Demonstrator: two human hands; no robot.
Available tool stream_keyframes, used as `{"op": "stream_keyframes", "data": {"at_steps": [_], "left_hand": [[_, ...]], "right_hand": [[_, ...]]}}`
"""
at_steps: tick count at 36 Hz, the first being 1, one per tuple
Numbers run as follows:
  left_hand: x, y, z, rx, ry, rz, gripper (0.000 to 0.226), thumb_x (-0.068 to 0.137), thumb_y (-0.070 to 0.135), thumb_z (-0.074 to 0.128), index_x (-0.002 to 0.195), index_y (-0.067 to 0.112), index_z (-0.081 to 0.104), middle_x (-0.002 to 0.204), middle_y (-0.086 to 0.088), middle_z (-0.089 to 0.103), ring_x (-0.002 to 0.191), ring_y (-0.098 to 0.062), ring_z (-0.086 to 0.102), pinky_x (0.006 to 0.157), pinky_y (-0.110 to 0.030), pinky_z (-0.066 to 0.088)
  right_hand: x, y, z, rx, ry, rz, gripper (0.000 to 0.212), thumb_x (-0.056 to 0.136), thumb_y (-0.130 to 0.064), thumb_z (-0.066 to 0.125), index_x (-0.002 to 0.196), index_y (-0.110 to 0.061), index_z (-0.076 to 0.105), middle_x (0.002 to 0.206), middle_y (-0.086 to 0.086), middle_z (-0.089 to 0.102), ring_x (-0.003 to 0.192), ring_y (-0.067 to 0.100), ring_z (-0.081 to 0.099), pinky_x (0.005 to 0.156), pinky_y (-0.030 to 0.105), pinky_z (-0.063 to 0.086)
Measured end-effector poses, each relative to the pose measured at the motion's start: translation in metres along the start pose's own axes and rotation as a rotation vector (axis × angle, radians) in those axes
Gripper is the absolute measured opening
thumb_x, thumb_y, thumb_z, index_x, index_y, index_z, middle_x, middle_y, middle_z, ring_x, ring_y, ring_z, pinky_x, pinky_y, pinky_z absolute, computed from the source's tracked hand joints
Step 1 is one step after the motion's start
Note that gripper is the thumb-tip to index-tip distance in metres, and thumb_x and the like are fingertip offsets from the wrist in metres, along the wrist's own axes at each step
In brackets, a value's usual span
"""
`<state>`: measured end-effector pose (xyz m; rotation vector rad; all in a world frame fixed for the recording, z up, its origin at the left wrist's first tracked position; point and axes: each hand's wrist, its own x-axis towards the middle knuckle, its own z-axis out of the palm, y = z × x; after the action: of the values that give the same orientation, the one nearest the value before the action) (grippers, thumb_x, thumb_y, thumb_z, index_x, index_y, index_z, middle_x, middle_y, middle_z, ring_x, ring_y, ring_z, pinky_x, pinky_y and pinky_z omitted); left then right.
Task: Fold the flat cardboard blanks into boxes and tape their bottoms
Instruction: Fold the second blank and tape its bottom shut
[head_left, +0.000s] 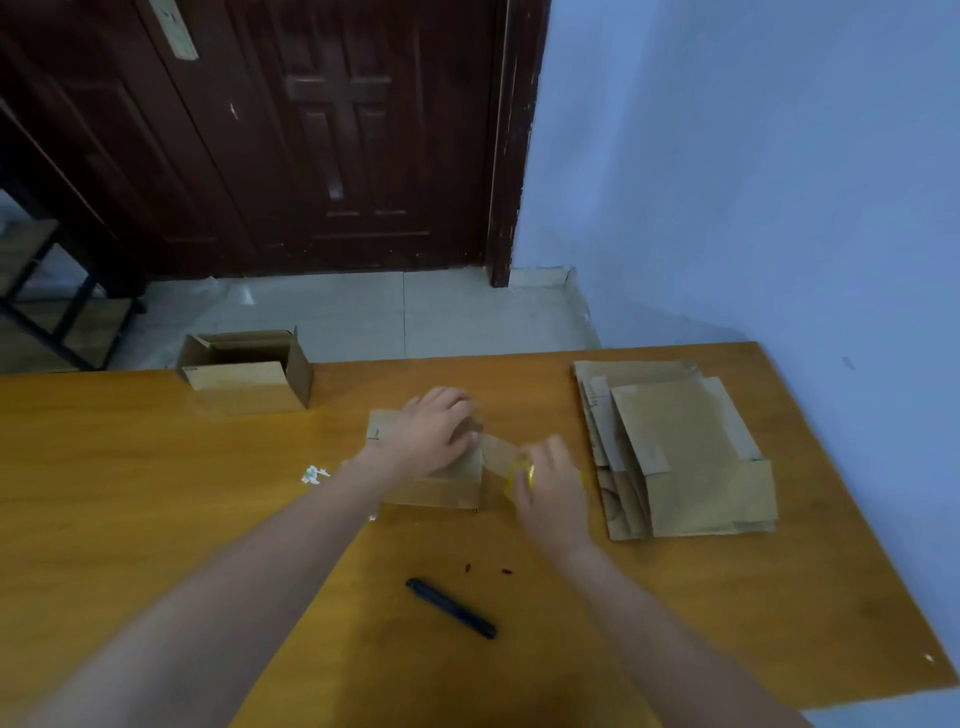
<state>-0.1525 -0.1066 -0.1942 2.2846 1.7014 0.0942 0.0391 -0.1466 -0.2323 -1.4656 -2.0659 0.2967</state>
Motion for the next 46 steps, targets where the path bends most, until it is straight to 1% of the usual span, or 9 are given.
{"op": "stream_keyframes", "data": {"at_steps": [5, 10, 13, 18, 25, 31, 35, 41, 46], "left_hand": [[-0.016, 0.002, 0.007, 0.018, 0.069, -0.082, 0.055, 0.095, 0.049, 0.041, 0.14, 0.017, 0.037, 0.137, -0.002, 0.033, 0.126, -0.02, 0.031, 0.104, -0.034, 0.031], [-0.022, 0.004, 0.014, -0.018, 0.008, -0.173, 0.056, 0.096, 0.051, 0.037, 0.139, 0.016, 0.034, 0.141, -0.004, 0.028, 0.129, -0.023, 0.027, 0.108, -0.036, 0.023], [-0.024, 0.003, 0.019, -0.036, -0.008, -0.205, 0.056, 0.096, 0.05, 0.036, 0.142, 0.019, 0.03, 0.147, -0.002, 0.024, 0.135, -0.023, 0.023, 0.111, -0.037, 0.017], [-0.031, -0.001, 0.024, -0.043, -0.01, -0.204, 0.057, 0.098, 0.05, 0.03, 0.148, 0.024, 0.022, 0.151, 0.003, 0.022, 0.139, -0.02, 0.017, 0.114, -0.036, 0.012], [-0.044, -0.01, 0.018, -0.062, 0.002, -0.166, 0.051, 0.099, 0.046, 0.03, 0.147, 0.031, 0.024, 0.15, 0.003, 0.023, 0.139, -0.019, 0.016, 0.113, -0.036, 0.013], [-0.034, 0.01, 0.013, 0.153, -0.147, 0.016, 0.067, 0.091, 0.001, 0.044, 0.14, 0.045, 0.03, 0.156, 0.003, 0.005, 0.141, -0.032, 0.002, 0.114, -0.052, 0.008], [-0.026, 0.021, 0.005, 0.247, -0.169, 0.001, 0.038, 0.095, 0.028, 0.039, 0.132, 0.033, 0.046, 0.152, 0.002, 0.018, 0.137, -0.029, 0.014, 0.106, -0.055, 0.023], [-0.019, 0.033, 0.009, 0.315, -0.4, -0.034, 0.054, 0.083, 0.062, 0.046, 0.127, 0.032, 0.051, 0.159, -0.003, -0.006, 0.144, -0.036, -0.003, 0.105, -0.071, 0.007], [-0.016, 0.034, 0.005, 0.411, -0.429, -0.018, 0.056, 0.086, 0.055, 0.054, 0.134, 0.029, 0.044, 0.158, -0.005, -0.004, 0.143, -0.036, 0.0, 0.104, -0.07, 0.016]], "right_hand": [[0.065, 0.038, 0.005, 0.328, -0.517, 0.454, 0.031, 0.089, -0.013, 0.058, 0.12, -0.016, 0.059, 0.125, 0.007, 0.051, 0.124, 0.024, 0.041, 0.108, 0.04, 0.033], [0.075, 0.035, 0.011, 0.351, -0.95, 0.449, 0.021, 0.091, -0.019, 0.06, 0.112, -0.016, 0.061, 0.114, 0.0, 0.058, 0.108, 0.016, 0.051, 0.086, 0.022, 0.042], [0.073, 0.032, 0.016, 0.304, -0.91, 0.4, 0.004, 0.093, -0.008, 0.055, 0.096, -0.011, 0.055, 0.094, -0.001, 0.056, 0.092, 0.015, 0.051, 0.062, 0.009, 0.037], [0.067, 0.032, 0.026, 0.184, -0.832, 0.383, 0.008, 0.087, -0.011, 0.061, 0.081, -0.018, 0.06, 0.091, -0.001, 0.065, 0.099, 0.025, 0.062, 0.092, 0.038, 0.045], [0.063, 0.031, 0.02, -0.029, -0.802, 0.295, 0.009, 0.093, -0.024, 0.057, 0.084, -0.021, 0.057, 0.088, -0.009, 0.059, 0.101, 0.019, 0.057, 0.1, 0.038, 0.036], [0.061, 0.039, 0.017, 0.076, -0.745, 0.364, 0.007, 0.09, -0.024, 0.061, 0.084, -0.021, 0.059, 0.084, -0.013, 0.061, 0.096, 0.013, 0.058, 0.102, 0.038, 0.037], [0.059, 0.041, 0.015, 0.116, -0.734, 0.39, 0.005, 0.089, -0.022, 0.062, 0.086, -0.019, 0.06, 0.084, -0.013, 0.061, 0.089, 0.009, 0.055, 0.095, 0.031, 0.039], [0.058, 0.035, 0.014, 0.096, -0.76, 0.383, 0.012, 0.09, -0.023, 0.06, 0.078, -0.023, 0.057, 0.087, -0.011, 0.063, 0.097, 0.015, 0.059, 0.098, 0.04, 0.04], [0.058, 0.031, 0.013, 0.069, -0.765, 0.383, 0.009, 0.091, -0.023, 0.059, 0.082, -0.022, 0.058, 0.098, -0.007, 0.068, 0.101, 0.017, 0.06, 0.099, 0.039, 0.041]]}}
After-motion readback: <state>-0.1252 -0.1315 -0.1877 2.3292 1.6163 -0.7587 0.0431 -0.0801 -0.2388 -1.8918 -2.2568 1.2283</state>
